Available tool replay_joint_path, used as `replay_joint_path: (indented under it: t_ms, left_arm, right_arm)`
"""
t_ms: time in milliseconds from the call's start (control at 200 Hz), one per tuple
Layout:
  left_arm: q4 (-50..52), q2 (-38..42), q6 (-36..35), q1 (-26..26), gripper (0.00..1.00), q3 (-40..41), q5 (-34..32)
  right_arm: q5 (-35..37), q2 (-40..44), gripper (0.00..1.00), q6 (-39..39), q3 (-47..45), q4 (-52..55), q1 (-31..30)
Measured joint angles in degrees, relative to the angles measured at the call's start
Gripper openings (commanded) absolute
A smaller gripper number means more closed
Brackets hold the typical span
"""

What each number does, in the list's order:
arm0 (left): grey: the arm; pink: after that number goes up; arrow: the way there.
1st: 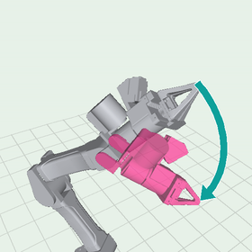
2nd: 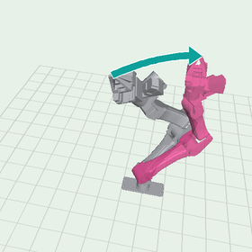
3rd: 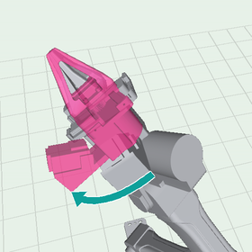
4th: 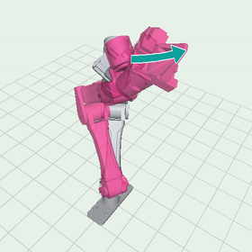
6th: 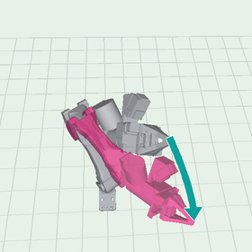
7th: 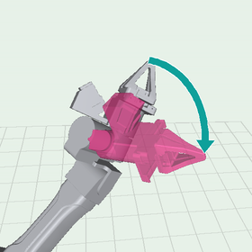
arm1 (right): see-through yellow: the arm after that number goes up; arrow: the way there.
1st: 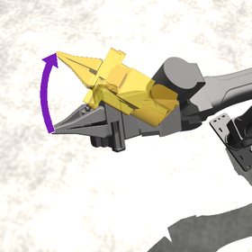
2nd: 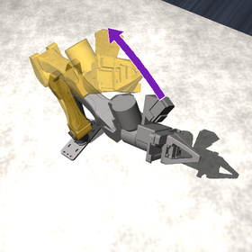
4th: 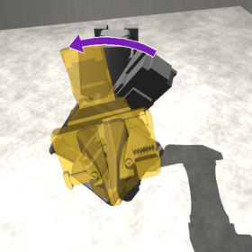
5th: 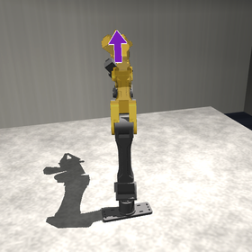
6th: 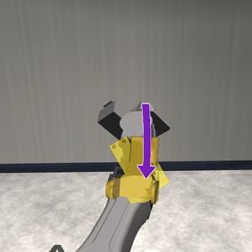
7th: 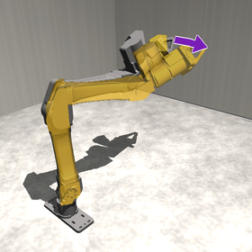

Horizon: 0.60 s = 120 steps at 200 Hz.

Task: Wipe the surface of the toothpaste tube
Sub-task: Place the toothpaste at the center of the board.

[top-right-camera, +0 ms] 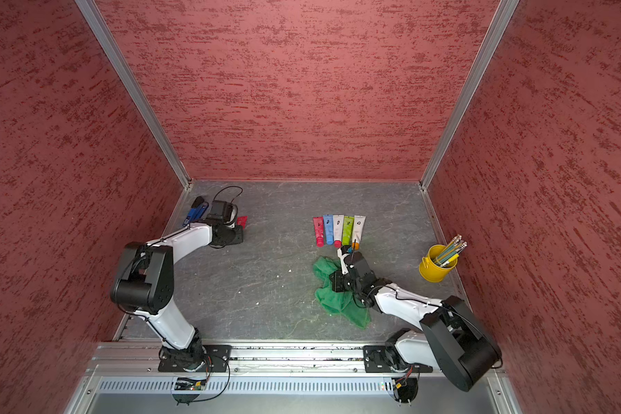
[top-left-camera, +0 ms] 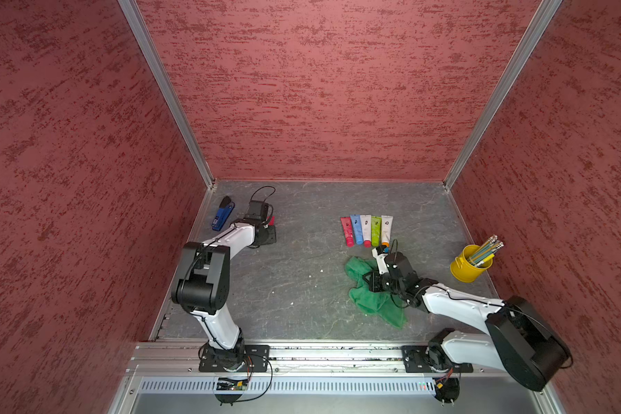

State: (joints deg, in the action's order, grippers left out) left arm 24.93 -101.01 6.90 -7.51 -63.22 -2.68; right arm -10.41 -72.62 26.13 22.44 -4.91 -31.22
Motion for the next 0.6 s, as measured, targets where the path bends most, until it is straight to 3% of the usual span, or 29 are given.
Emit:
replay_joint_path:
  t_ms: [476, 601]
  left_arm:
    - [2.56, -4.24, -6.34, 4.81, 0.00, -4.02, -2.54]
    - [2.56, -4.61, -6.75, 4.39, 0.05, -4.02, -2.56]
  right_arm:
    - [-0.76, -0.79, 0.00, -0.07, 0.00, -0.44, 0.00]
    - [-0.81, -0.79, 0.00, -0.07, 0.00, -0.48, 0.00]
